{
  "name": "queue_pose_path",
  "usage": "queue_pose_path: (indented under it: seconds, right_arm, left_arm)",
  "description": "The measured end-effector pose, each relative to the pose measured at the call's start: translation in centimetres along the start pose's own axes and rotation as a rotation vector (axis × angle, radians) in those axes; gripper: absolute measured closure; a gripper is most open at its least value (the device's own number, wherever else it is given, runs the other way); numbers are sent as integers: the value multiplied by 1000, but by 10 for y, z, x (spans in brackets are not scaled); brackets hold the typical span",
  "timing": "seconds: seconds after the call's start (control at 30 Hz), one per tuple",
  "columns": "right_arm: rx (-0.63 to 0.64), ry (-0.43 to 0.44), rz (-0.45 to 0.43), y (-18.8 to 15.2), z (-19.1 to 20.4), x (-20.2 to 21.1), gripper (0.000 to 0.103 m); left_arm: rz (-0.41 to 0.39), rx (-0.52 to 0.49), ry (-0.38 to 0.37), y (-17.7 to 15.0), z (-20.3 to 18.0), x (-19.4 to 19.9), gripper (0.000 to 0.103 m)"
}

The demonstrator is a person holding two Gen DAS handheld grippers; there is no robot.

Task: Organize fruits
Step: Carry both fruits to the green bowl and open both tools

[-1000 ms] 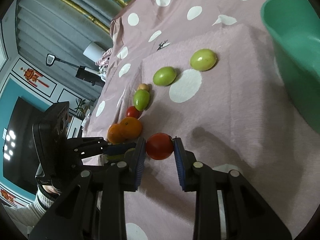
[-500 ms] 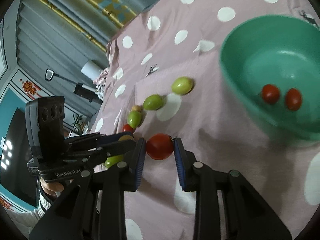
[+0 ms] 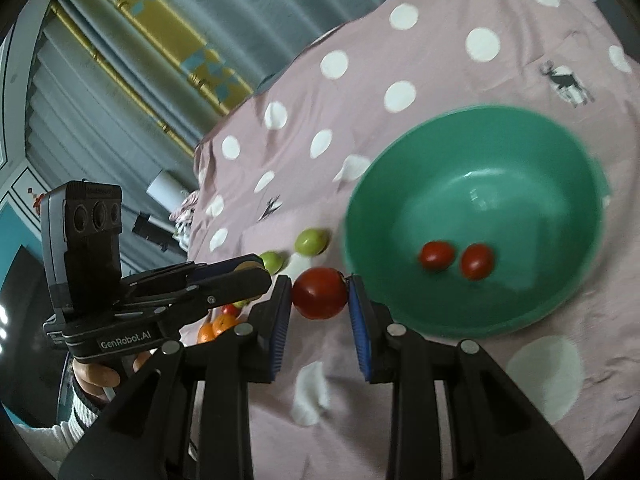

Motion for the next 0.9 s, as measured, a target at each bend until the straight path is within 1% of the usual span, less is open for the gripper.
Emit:
queue_pose_path:
  seconds: [0.17,0.37,0.57,0.9]
  right_arm:
    - [-12,-38,-38,11,-18,14,73]
    - [-22,-86,-64,23,-40,23,73]
    - [-38,-116,-58,26,-58,21,73]
    - [-18,-193,-27,22,-70,11,73]
  left_arm:
    - [-4,-46,-16,19,-23,-15,76]
    - [17,-75,-33,34,-39,-41,76]
    - [41,-89,-34,40,-44,-60,76]
    - [79,-84,-19,38,-44,-82,76]
Point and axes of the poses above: each gripper's, at about its wrist camera, not at the fingertips, and x roughly against the way its jaws point, z to its left, y to its top, the point moved 6 cm from there along -x, roughly the way its jaws point, and after that the axes turned 2 degrees about y, right-handed, at the moved point
